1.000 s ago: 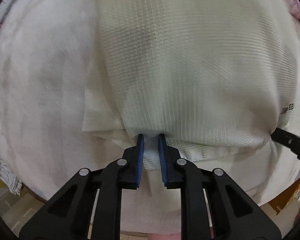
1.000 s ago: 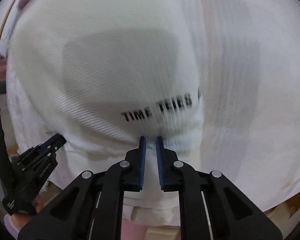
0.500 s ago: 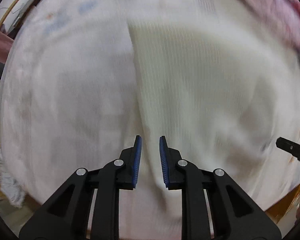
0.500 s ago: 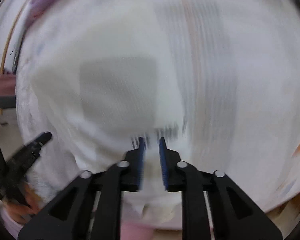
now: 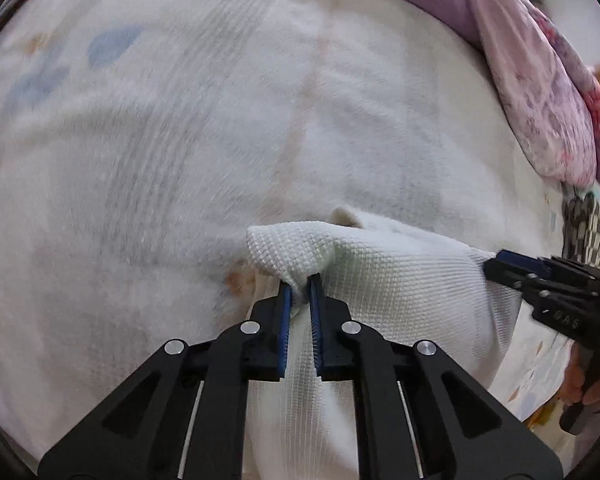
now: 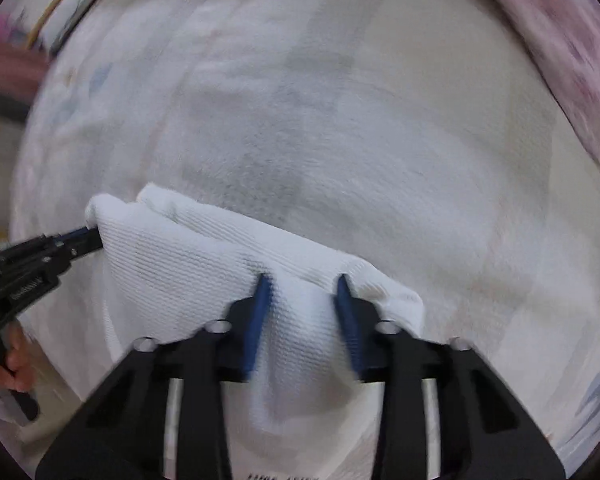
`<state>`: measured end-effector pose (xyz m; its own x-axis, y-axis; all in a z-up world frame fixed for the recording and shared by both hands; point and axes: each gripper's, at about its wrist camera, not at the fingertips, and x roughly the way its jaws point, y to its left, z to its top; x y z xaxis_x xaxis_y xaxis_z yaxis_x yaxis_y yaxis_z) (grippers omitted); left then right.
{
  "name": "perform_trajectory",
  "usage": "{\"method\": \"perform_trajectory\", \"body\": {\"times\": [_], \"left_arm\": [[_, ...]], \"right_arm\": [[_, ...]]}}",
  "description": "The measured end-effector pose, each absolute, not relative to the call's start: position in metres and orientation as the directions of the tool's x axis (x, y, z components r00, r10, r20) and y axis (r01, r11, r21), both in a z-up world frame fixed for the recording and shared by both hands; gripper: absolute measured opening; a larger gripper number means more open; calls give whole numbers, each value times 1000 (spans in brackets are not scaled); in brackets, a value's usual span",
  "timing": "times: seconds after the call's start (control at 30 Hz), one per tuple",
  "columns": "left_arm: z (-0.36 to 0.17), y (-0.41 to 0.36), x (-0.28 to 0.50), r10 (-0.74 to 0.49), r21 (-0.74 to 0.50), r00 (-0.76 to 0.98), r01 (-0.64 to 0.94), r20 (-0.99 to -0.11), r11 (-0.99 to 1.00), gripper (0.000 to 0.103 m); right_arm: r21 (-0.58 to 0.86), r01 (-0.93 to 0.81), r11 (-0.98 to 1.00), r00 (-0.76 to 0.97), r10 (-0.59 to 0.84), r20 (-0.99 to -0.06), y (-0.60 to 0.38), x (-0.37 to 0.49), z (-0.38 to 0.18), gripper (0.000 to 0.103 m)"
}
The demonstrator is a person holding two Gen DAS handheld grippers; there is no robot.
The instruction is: Fold large clothes
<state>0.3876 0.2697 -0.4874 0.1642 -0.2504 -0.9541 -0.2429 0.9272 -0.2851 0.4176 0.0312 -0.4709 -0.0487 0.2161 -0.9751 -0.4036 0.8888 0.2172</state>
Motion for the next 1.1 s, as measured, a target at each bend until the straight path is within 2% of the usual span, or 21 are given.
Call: {"method": "perform_trajectory", "body": {"times": [0.1,0.13,0.2,0.27,0.3,0.37,0.4,0.47,0.5,0.53,0.6,0.63,0.67,0.7,0.73,0.8,0.9,1.0,1.1], "left_arm": [[-463,240,410,-313,-342,209,-123,-927,932,6],[-459,230,417,-306,-330,203,-96,-930,939,6],[-466,209,438,-216,-228,148,-73,-965,971,7],[-485,203,443,-137,-144,99,-73,-986,987,7],[-496,206,440,-129,-136,75,-86,-989,987,8],[-498,217,433,-134,-142,79,-117,-988,983,12],[-494,225,428,-117,-127,81,-127,-990,984,30],[-485,233,422,58,49,69,-124,-996,991,72],[-477,240,414,143,132,90,-121,-986,984,71],[-470,247,408,120,106,107,-131,-987,986,68],[-458,254,399,34,14,129,-157,-991,987,37],[-452,249,397,17,-4,141,-151,-990,989,32],[-447,243,399,-4,-26,159,-137,-987,990,27],[-442,234,400,-54,-78,194,-121,-980,990,20],[-439,224,403,-95,-121,212,-114,-973,986,17],[-445,203,416,-195,-218,223,-87,-955,972,10],[-475,181,442,-212,-226,171,-65,-962,972,9],[-536,173,462,-195,-199,56,-71,-979,978,7],[-521,185,459,-227,-229,29,-148,-974,962,4]], "right_arm": [[139,-335,932,-1,147,-989,-7,415,-469,22],[120,-320,940,6,128,-992,-17,413,-469,22],[160,-242,957,-6,163,-987,-37,421,-476,22],[181,-142,973,-18,180,-983,-38,431,-486,31],[170,-128,977,-20,169,-985,-34,433,-487,40],[187,-145,972,-50,181,-982,-17,437,-490,41],[193,-145,970,-37,190,-981,-17,434,-483,42],[226,-141,964,40,234,-972,-28,420,-457,47],[219,-139,966,90,232,-969,-36,410,-443,55],[203,-135,970,145,222,-964,-48,394,-427,58],[206,-146,968,142,226,-964,-59,372,-418,56],[219,-152,964,116,237,-965,-59,370,-421,41],[238,-150,960,95,253,-963,-55,372,-426,33],[256,-142,956,78,269,-960,-49,372,-431,17],[270,-130,954,63,279,-958,-43,372,-439,12],[263,-92,960,33,267,-963,-33,377,-449,10],[250,-90,964,-12,250,-968,-19,391,-468,10],[166,-150,975,-92,154,-984,0,403,-496,7],[185,-50,982,-156,175,-972,-5,409,-496,7]]}}
